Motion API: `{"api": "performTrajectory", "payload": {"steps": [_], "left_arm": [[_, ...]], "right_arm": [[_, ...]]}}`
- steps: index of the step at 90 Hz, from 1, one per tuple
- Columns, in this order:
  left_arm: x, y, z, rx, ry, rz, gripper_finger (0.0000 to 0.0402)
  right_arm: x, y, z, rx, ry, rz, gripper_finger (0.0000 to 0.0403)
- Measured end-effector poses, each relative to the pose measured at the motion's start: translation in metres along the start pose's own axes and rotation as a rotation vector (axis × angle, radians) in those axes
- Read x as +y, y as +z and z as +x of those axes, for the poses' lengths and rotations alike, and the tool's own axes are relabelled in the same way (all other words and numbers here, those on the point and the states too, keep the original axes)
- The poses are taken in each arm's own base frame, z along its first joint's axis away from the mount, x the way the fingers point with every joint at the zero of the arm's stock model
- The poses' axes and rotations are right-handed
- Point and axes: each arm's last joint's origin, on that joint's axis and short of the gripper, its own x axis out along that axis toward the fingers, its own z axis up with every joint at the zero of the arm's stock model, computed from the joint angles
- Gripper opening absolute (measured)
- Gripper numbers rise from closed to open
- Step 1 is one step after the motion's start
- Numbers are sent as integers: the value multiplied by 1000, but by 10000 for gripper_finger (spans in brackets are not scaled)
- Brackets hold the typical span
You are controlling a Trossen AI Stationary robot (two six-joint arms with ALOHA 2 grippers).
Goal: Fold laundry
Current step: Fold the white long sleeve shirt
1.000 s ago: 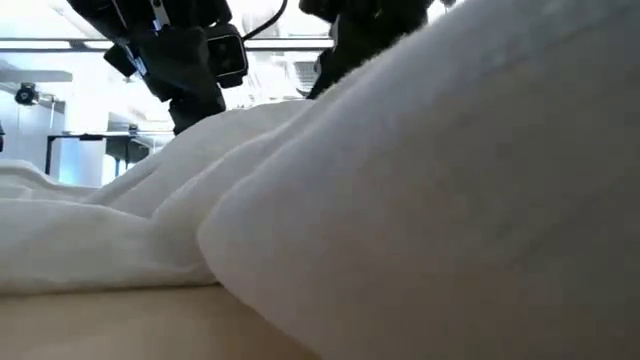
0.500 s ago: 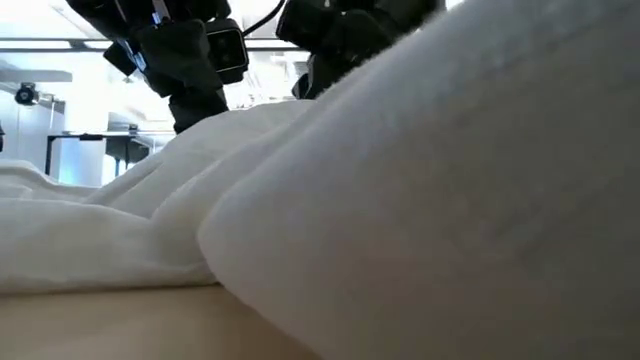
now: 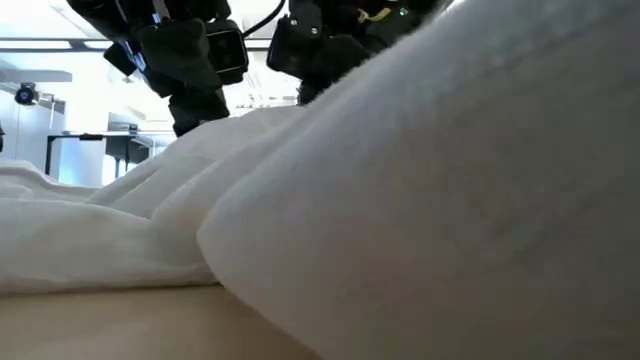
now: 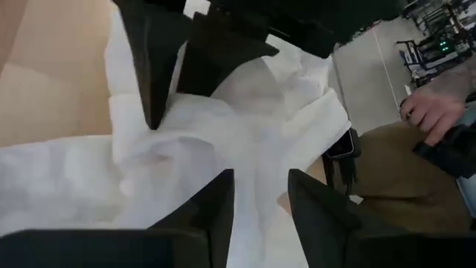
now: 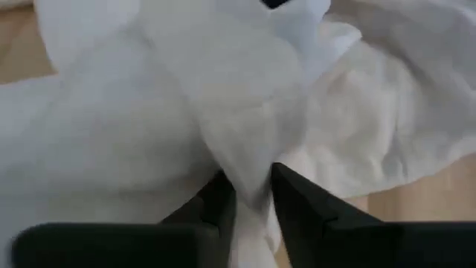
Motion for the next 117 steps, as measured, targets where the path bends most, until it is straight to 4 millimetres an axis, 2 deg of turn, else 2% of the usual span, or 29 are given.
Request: {"api": "performTrajectory", "payload": {"steps": [7,22,38,44,55,60,68,75,87,96,106,117], "left_arm": [[-1,0,-1,-6,-4,-25,104],[-6,3,-9,-36,-20,-11,90],[-15,7,-27,-106,-36,12,79],[-18,9,-35,-138,-37,16,79],[-22,9,-43,-168,-42,29,78],[-22,8,-45,-163,-38,41,78],[-22,4,-47,-150,-31,67,78],[-15,-11,-46,-120,-18,77,78],[5,-46,-38,-36,-3,6,78],[7,-64,-34,11,-57,-27,78],[2,-73,-29,30,-103,12,78],[-2,-78,-24,48,-98,61,78]], "right_arm": [[-3,0,-9,21,-5,44,8],[-7,6,-43,28,-17,87,1],[-7,16,-104,-35,-36,146,0],[-6,18,-120,-60,-39,173,0],[1,22,-135,-110,49,101,0],[7,23,-133,-114,50,22,0],[11,29,-119,-156,50,-52,6],[15,33,-105,-197,64,-72,24],[24,34,-74,-186,82,-142,90],[36,42,-58,-184,54,-236,153],[48,53,-43,-199,9,-362,208],[52,56,-14,-178,15,-364,230]]}}
